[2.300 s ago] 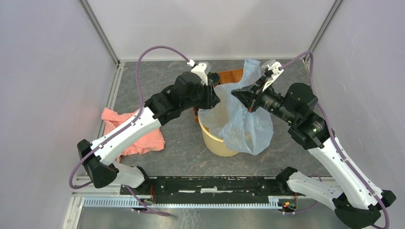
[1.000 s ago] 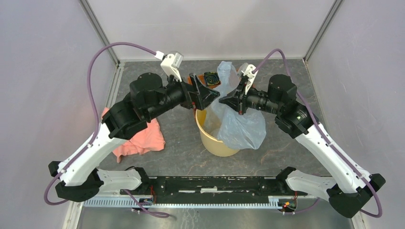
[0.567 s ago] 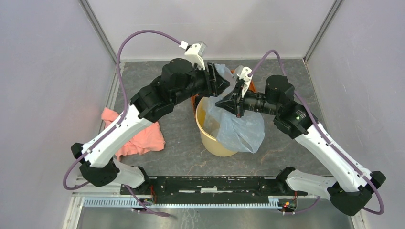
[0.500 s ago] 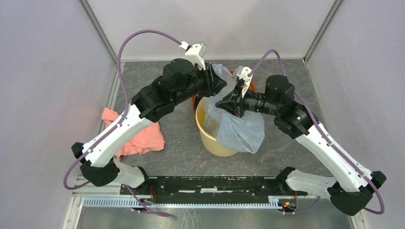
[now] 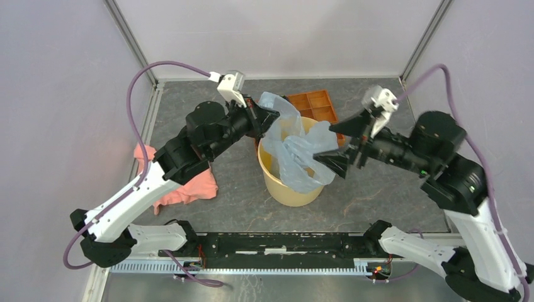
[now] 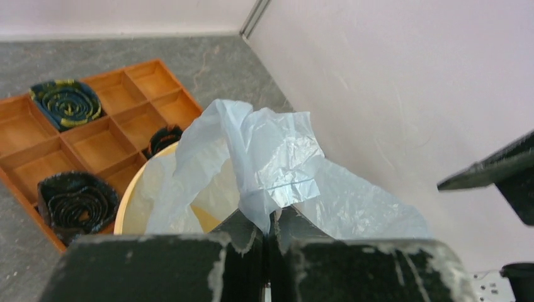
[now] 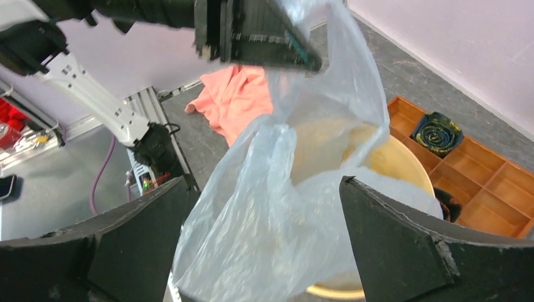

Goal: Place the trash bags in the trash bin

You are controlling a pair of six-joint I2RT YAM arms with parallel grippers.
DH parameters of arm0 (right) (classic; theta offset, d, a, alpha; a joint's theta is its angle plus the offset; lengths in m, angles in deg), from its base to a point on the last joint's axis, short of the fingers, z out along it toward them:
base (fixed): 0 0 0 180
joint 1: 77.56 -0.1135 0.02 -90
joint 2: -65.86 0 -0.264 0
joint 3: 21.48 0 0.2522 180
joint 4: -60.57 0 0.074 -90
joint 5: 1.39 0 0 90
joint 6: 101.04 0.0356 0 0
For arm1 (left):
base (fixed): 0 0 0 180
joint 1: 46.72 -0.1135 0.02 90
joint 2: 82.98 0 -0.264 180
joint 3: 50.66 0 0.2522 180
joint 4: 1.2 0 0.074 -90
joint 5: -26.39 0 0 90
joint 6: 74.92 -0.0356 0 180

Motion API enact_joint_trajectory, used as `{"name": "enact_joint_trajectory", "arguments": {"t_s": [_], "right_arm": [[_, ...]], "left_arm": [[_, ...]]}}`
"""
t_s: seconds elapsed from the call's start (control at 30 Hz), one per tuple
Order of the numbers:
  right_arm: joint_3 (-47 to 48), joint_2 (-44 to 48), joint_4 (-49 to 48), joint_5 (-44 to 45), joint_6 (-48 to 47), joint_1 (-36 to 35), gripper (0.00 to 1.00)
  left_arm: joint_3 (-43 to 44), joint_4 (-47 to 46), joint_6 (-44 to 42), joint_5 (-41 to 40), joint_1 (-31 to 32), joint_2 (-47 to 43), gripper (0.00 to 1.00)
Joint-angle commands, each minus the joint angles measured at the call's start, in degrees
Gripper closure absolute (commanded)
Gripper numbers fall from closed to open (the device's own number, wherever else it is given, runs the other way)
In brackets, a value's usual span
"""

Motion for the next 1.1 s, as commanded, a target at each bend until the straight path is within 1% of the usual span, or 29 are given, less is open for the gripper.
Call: {"name": "enact_joint_trajectory", "arguments": {"t_s": [0.0, 0.03, 0.1, 0.17, 0.23, 0.27, 0.3, 0.33, 0.43, 0.5, 0.57, 0.7, 0.73, 0.8, 0.97, 1.07], "right_arm": [[-2.29, 5.43, 7.20, -4.15, -3.12, -0.13, 0.02], [-4.33, 6.60, 6.68, -6.31, -3.59, -0.16, 0.02], [-9.61, 9.75, 3.44, -15.85, -5.35, -0.17, 0.02], [-17.00, 13.70, -2.98, -24.57, -4.23, -0.16, 0.02], [-23.22, 16.11, -9.95, -27.04, -1.17, -0.17, 0.02], [-26.12, 16.51, -13.73, -26.44, 0.71, -0.16, 0.04], [-28.66, 16.85, -16.38, -25.08, 1.96, -0.16, 0.09], [-30.90, 16.99, -18.74, -23.04, 2.40, -0.15, 0.12], [-36.52, 17.00, -24.45, -14.15, 3.55, -0.12, 0.13], [-39.09, 16.14, -28.64, -10.51, 4.17, -0.19, 0.14], [-40.23, 14.16, -30.53, -5.85, 3.25, -0.21, 0.18], [-41.01, 9.14, -30.11, 8.94, 1.59, -0.85, 0.28], [-41.09, 7.70, -30.30, 11.21, 1.09, -1.54, 0.32], [-41.19, 4.53, -30.48, 16.01, 0.77, -3.71, 0.34], [-41.60, -1.43, -28.11, 31.62, 0.06, -10.62, 0.36], [-43.26, -1.91, -27.32, 32.76, 0.51, -10.93, 0.35]], "left_arm": [[-2.66, -10.10, -3.27, -2.93, -0.23, -3.35, 0.98], [-3.45, -11.32, -3.27, -3.08, -0.25, -3.81, 0.98], [-4.97, -13.63, -3.23, -2.99, -0.24, -4.49, 0.98], [-6.61, -15.93, -2.57, -3.60, -0.26, -5.31, 0.98], [-8.03, -17.71, -1.81, -4.65, -0.28, -5.97, 0.98], [-8.52, -18.44, -1.52, -5.01, -0.29, -6.31, 0.98], [-8.98, -19.17, -1.17, -5.06, -0.22, -6.55, 0.98], [-9.29, -19.80, -0.90, -4.98, -0.29, -6.74, 0.98], [-9.42, -20.48, -0.77, -4.00, -0.26, -6.90, 0.98], [-9.42, -20.61, -1.16, -2.34, -0.31, -6.94, 0.98], [-9.80, -21.17, -1.61, -0.20, -0.30, -7.25, 0.98], [-12.70, -23.90, -1.54, 1.42, -0.25, -9.49, 0.98], [-13.72, -24.58, -1.29, 1.47, -0.23, -9.99, 0.98], [-15.36, -25.61, -1.02, 1.82, -0.24, -10.97, 0.98], [-17.79, -26.37, -1.43, 4.99, -0.30, -11.76, 0.98], [-20.27, -26.26, -1.91, 7.86, -0.23, -13.39, 0.98]]}}
